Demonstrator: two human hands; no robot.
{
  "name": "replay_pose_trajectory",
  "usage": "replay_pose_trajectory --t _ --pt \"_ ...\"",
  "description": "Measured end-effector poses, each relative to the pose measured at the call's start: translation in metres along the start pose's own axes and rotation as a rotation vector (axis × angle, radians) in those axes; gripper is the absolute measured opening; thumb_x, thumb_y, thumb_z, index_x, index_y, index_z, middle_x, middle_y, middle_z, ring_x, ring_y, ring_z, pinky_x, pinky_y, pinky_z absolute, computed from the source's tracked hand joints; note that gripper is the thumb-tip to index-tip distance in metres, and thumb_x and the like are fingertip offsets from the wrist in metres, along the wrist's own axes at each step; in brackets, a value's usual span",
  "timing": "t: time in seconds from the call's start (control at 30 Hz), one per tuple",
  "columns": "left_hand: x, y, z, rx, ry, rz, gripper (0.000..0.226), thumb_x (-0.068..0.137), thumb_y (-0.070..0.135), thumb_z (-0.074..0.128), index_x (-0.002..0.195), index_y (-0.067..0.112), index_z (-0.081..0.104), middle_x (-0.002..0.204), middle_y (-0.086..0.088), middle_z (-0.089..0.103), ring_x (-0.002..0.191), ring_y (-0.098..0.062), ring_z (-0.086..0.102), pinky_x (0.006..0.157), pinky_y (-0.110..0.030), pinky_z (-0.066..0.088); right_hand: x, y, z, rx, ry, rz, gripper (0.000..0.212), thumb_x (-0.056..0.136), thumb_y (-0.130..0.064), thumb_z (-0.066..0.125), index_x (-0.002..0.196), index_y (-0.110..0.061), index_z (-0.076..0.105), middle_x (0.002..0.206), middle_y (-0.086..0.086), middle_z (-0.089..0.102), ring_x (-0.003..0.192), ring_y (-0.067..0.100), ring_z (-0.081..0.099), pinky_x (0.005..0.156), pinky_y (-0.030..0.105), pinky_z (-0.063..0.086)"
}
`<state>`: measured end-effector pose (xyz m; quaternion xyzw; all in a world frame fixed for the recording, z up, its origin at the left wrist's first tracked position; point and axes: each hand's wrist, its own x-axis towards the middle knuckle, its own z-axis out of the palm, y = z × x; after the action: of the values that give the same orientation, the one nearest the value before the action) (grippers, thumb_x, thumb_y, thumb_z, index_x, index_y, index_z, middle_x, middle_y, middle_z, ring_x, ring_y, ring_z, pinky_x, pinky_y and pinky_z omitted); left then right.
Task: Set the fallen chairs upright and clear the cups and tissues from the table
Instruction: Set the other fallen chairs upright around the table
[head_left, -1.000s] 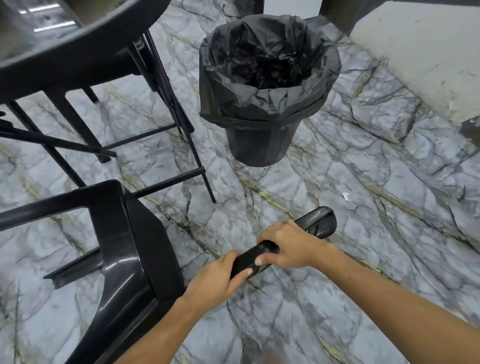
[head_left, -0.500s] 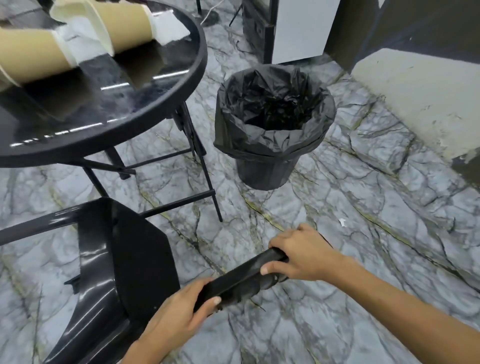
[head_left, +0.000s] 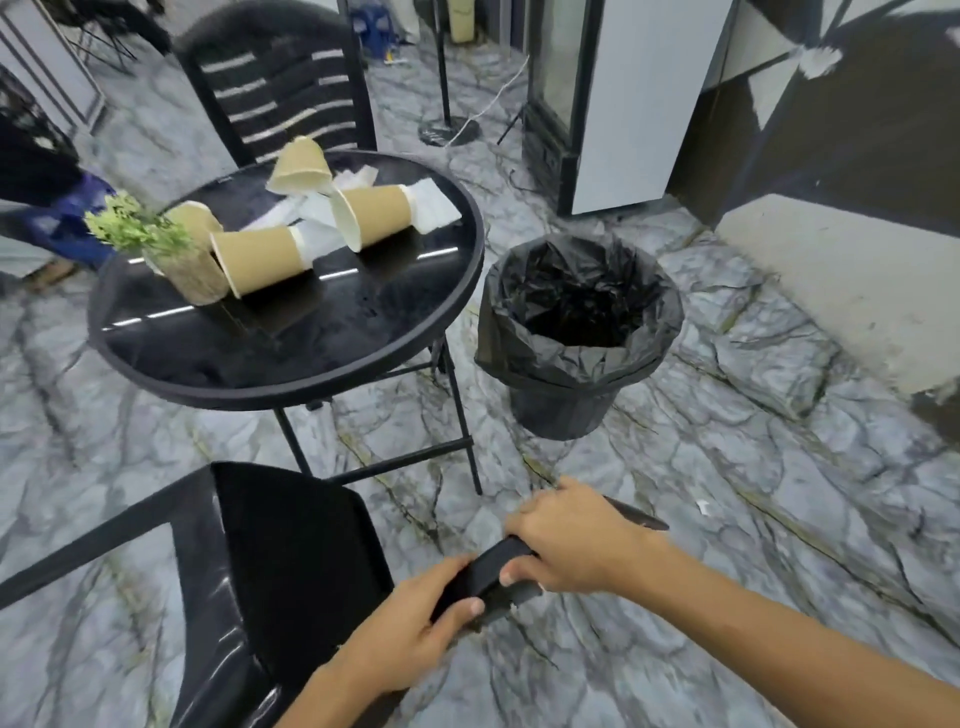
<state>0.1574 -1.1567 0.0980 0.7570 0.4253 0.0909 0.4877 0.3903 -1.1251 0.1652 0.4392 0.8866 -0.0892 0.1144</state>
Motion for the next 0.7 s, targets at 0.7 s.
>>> replay_pose_trajectory --t 0.7 --pt "-0.163 0.079 -0.133 -0.004 0.200 -0.093 0.043 0.089 0.059 0.066 0.128 0.043 0.056 0.118 0.018 0.070 0.111 -0.001 0.066 0.096 -0.025 0.053 -0.002 -0.099 -0.141 0.589 0.141 -0.225 0.058 0.093 -0.067 0.046 0.070 -0.014 0.049 0.060 0.004 0.048 0.052 0.016 0.041 0.052 0.033 0.031"
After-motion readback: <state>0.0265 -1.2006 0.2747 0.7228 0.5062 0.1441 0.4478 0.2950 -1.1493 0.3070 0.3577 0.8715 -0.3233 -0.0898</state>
